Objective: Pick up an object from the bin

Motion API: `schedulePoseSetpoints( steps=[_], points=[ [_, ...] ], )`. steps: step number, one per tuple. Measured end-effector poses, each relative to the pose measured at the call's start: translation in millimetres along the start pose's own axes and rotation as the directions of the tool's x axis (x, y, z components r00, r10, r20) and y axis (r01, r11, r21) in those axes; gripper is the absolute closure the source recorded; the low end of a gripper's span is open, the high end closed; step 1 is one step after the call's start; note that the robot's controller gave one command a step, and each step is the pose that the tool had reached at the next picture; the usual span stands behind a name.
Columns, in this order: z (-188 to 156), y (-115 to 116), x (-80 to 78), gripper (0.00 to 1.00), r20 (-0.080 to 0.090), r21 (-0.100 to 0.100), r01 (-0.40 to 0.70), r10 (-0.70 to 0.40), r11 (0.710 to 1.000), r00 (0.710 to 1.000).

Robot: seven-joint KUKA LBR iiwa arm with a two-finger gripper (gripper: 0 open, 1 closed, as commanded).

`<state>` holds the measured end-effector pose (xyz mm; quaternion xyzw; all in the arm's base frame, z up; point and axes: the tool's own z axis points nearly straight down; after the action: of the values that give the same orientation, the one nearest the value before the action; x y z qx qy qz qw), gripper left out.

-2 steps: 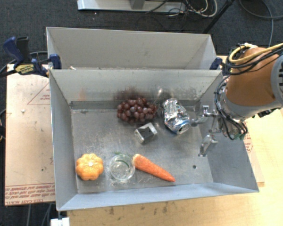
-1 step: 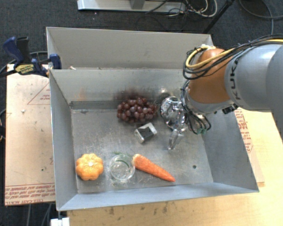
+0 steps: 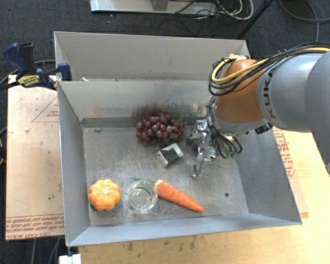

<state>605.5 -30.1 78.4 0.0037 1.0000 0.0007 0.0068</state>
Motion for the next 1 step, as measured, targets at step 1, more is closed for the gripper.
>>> schedulePoseSetpoints(
  steps=[1],
  points=[
    [-17.0,42.5,-13.5,0.00,-0.012,0.001,-0.013,0.013,1.000,1.000]
  ],
)
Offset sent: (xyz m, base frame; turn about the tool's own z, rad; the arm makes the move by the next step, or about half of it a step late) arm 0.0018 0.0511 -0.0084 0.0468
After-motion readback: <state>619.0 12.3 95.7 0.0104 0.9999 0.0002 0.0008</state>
